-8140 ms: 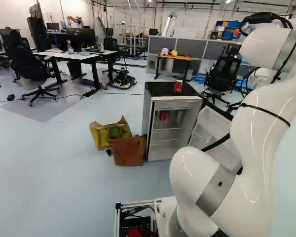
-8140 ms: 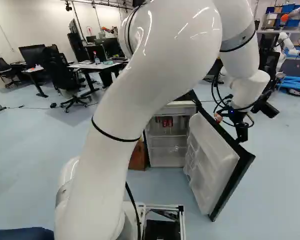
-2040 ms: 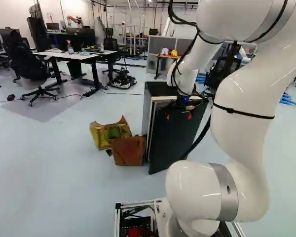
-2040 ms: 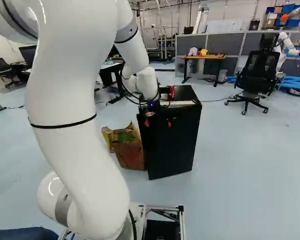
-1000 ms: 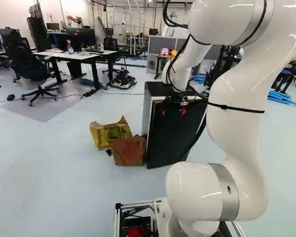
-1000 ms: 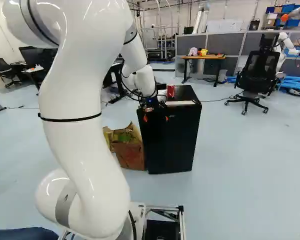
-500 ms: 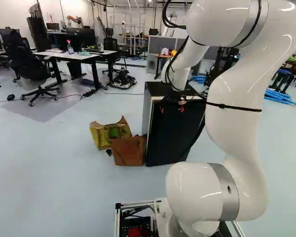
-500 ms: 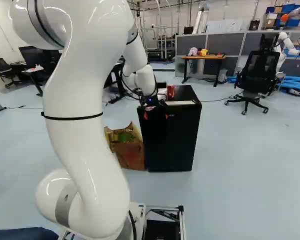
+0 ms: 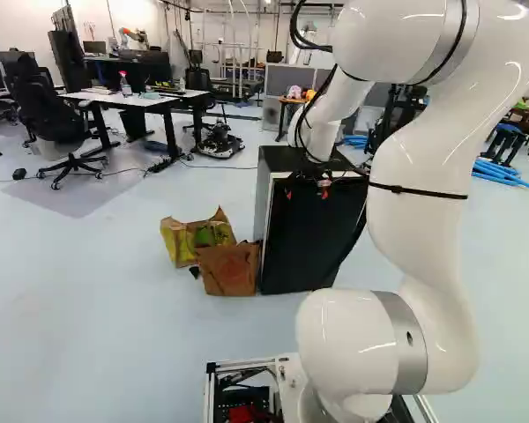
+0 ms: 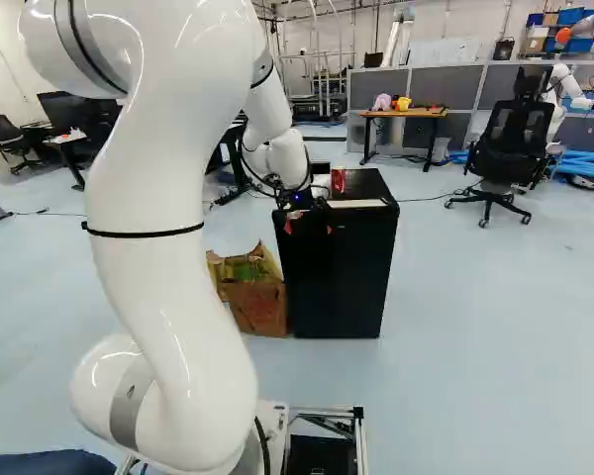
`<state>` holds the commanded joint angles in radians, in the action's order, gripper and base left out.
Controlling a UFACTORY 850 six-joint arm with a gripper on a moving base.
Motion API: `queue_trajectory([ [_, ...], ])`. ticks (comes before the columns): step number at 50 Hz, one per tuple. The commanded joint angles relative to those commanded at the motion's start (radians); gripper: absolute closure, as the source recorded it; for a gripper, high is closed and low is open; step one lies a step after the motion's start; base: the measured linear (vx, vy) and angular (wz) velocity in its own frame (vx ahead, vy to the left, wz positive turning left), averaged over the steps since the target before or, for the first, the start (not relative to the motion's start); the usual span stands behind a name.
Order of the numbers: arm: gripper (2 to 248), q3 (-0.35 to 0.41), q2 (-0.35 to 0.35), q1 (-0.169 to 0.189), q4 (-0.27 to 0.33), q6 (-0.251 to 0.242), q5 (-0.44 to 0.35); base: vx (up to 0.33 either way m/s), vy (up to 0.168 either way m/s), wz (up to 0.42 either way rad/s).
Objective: Grab a drink from the fridge
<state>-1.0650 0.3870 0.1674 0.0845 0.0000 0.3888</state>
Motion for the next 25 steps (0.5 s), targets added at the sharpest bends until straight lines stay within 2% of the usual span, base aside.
queue_trajectory([
  [25,3,0.0,0.0,0.0,0.0,0.0,-0.041,0.0,0.0,0.0],
])
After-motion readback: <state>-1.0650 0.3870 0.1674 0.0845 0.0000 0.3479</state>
